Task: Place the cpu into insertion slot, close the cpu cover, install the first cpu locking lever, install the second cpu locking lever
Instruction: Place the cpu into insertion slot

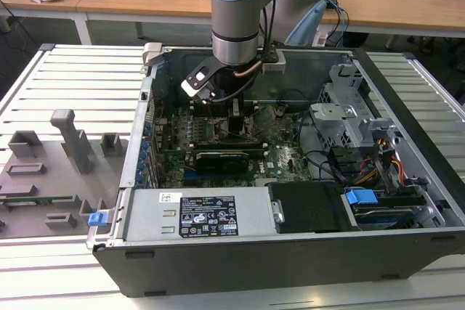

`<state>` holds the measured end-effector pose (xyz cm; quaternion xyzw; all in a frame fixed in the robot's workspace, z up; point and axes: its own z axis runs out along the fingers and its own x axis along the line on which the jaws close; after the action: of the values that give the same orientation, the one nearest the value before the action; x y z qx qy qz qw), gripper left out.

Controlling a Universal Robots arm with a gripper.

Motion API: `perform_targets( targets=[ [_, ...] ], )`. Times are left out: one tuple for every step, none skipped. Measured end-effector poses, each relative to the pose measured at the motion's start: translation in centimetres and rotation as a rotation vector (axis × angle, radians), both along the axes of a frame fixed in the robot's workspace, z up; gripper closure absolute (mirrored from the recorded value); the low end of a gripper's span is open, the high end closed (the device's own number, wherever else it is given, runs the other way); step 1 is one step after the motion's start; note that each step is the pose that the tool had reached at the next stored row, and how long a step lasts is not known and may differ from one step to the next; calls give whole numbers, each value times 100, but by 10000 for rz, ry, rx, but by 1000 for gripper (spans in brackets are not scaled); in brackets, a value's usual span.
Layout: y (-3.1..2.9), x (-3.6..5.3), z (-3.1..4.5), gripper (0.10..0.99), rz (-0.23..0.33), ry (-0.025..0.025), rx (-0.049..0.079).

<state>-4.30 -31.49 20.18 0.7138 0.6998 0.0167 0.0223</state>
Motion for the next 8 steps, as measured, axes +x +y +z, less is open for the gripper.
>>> perform_targets(
  targets=[
    [0,0,0,549,-1,-1,0],
    [1,0,3,549,0,-2,2],
    [0,0,4,549,-1,-2,2],
    [0,0,5,549,-4,0,0],
    [0,0,4,549,-7,0,0],
    [0,0,5,549,-7,1,-1],
    [0,0,4,549,-8,0,-1],
    [-1,-1,2,549,-7,1,-1]
  ],
)
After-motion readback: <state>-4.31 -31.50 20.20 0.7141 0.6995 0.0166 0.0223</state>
